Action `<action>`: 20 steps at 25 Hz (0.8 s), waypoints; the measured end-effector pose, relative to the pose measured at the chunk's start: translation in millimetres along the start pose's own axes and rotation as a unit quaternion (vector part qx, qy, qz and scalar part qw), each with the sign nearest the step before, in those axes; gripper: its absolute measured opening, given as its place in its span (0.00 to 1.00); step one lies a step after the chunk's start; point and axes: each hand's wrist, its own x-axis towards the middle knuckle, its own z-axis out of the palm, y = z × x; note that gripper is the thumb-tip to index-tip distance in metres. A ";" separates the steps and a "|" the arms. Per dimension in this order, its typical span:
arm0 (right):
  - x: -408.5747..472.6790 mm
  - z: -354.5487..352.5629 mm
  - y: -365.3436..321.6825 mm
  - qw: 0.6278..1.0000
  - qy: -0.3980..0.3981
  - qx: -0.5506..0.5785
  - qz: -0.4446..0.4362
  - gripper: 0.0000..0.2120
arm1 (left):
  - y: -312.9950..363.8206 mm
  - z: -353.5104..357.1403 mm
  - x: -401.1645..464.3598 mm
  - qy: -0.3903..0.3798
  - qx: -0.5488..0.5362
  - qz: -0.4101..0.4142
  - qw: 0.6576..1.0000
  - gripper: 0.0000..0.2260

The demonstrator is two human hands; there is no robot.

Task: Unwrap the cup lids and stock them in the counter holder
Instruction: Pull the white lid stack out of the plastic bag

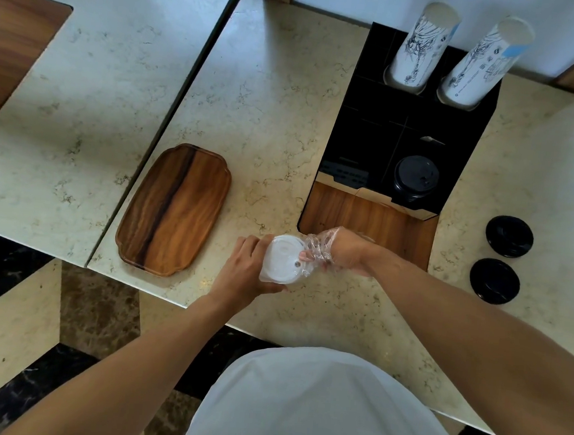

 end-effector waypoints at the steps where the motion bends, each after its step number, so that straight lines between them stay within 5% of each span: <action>1: 1.1 0.1 -0.2 1.000 0.006 -0.004 0.011 0.21 | 0.4 0.4 0.0 0.000 0.000 -0.005 1.000 0.47; 8: 1.3 2.6 -4.5 0.999 -0.020 -0.033 0.017 0.38 | 5.0 8.4 3.2 0.007 -0.005 -0.005 1.000 0.46; 15: -3.1 1.7 -1.4 0.999 0.006 -0.014 0.041 0.02 | -3.7 9.2 -9.4 -0.003 0.059 -0.036 0.998 0.41; 20: -3.0 -10.4 3.5 0.998 0.011 0.021 0.064 0.12 | -6.4 7.8 -14.3 -0.003 0.114 -0.039 0.993 0.36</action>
